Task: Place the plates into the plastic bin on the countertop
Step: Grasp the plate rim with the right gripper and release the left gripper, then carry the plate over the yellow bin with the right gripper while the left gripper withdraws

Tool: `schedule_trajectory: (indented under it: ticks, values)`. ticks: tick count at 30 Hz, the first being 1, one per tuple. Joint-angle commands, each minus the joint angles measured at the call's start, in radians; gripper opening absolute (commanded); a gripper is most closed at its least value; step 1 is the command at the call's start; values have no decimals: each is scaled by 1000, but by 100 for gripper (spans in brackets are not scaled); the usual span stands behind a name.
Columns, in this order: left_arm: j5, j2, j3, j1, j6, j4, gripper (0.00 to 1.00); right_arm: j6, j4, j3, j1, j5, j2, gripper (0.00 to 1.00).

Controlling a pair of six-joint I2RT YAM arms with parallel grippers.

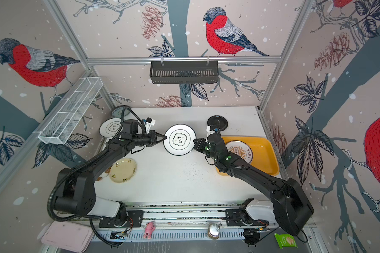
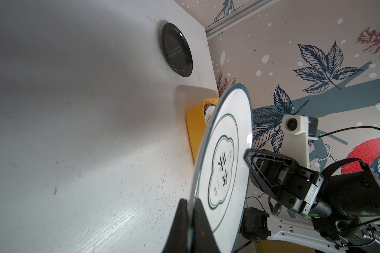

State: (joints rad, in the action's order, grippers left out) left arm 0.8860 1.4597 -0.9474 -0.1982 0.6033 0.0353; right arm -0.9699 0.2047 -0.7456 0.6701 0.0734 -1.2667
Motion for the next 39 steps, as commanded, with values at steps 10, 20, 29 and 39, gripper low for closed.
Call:
schedule_trajectory:
  ticks: [10, 20, 29, 39]
  values:
    - [22, -1, -27, 1, -37, -6, 96, 7, -70, -9, -9, -41, 40, 2]
    - [100, -20, -7, -12, -24, -82, 96, -24, -177, 70, -84, -114, 216, 2]
    - [125, -18, -19, -148, -90, -72, 96, -32, -327, 153, -241, -148, 441, 1]
    - [131, 51, -45, -308, -164, 3, 96, -20, -496, 196, -407, -153, 640, 2]
